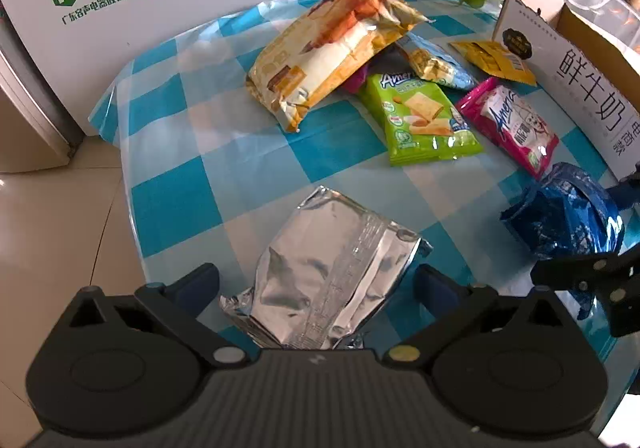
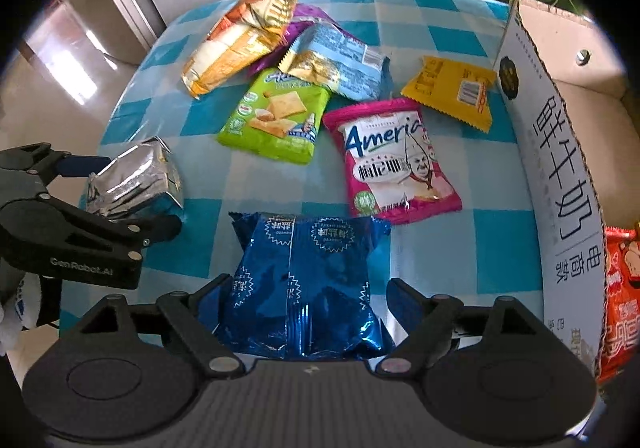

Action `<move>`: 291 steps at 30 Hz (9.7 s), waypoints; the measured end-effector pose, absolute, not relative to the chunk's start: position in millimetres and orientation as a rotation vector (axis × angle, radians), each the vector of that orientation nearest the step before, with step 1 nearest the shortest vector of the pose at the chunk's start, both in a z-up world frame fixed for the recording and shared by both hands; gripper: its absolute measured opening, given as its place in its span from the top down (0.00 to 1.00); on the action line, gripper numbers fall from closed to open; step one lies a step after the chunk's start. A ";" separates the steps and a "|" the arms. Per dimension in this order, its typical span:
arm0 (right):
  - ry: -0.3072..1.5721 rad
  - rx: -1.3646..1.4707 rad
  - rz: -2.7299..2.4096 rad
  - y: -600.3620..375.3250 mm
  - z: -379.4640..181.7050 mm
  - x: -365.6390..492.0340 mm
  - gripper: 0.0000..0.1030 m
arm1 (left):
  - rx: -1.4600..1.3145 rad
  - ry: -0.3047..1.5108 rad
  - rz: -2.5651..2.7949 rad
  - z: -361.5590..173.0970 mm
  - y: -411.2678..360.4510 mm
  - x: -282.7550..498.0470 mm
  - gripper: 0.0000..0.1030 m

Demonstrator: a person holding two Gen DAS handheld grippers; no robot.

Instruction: Organize snacks

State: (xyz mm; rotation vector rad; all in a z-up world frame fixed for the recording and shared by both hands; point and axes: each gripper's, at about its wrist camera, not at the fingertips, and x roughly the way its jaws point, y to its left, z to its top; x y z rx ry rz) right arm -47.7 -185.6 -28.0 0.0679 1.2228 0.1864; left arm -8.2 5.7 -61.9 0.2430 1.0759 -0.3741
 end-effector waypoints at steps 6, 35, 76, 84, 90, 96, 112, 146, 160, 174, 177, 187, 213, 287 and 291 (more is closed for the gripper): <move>1.224 0.063 0.158 -186.0 -32.6 -46.7 0.15 | 0.236 1.065 -0.370 -62.1 6.6 -10.6 0.00; 1.147 0.069 0.149 -183.9 -13.3 -49.9 0.29 | 0.221 1.004 -0.430 -45.9 0.4 -18.6 0.39; 0.792 0.277 -0.043 -305.8 80.1 -56.7 0.28 | 0.074 0.832 -0.414 -5.9 -31.6 -23.3 0.39; 0.811 0.324 -0.101 -330.1 73.7 -58.2 0.28 | 0.063 0.823 -0.471 6.4 -54.1 -24.2 0.39; 0.798 0.356 -0.134 -346.9 74.8 -63.0 0.28 | 0.035 0.792 -0.516 22.7 -83.3 -21.1 0.39; 0.785 0.427 -0.188 -374.6 73.1 -66.1 0.28 | -0.014 0.764 -0.566 37.7 -124.7 -16.4 0.39; 0.772 0.551 -0.289 -411.6 64.9 -75.4 0.28 | -0.021 0.793 -0.692 34.7 -233.3 -14.7 0.39; 0.737 0.630 -0.295 -411.4 61.7 -68.6 0.22 | 0.128 0.741 -0.626 51.9 -236.6 -16.7 0.22; 0.750 0.566 -0.211 -385.1 62.4 -50.8 0.21 | 0.108 0.737 -0.581 57.3 -182.1 1.9 0.18; 0.778 0.512 -0.077 -346.2 60.9 -28.7 0.20 | 0.007 0.728 -0.426 69.2 -69.3 49.0 0.17; 0.788 0.501 -0.033 -333.9 59.3 -22.6 0.20 | -0.014 0.730 -0.384 66.9 -45.5 59.7 0.16; 0.857 0.421 0.076 -286.3 48.3 0.0 0.20 | -0.084 0.785 -0.335 42.7 -7.3 81.8 0.16; 1.150 0.092 0.202 -217.1 -20.0 7.3 0.20 | 0.343 0.799 -0.765 -7.8 -12.3 97.2 0.16; 1.033 0.062 0.208 -203.8 -2.0 6.3 0.45 | 0.124 0.897 -0.540 -6.4 -10.4 53.3 0.46; 1.023 0.073 0.201 -204.8 0.5 5.7 0.45 | 0.092 0.902 -0.499 -9.1 -8.7 46.9 0.46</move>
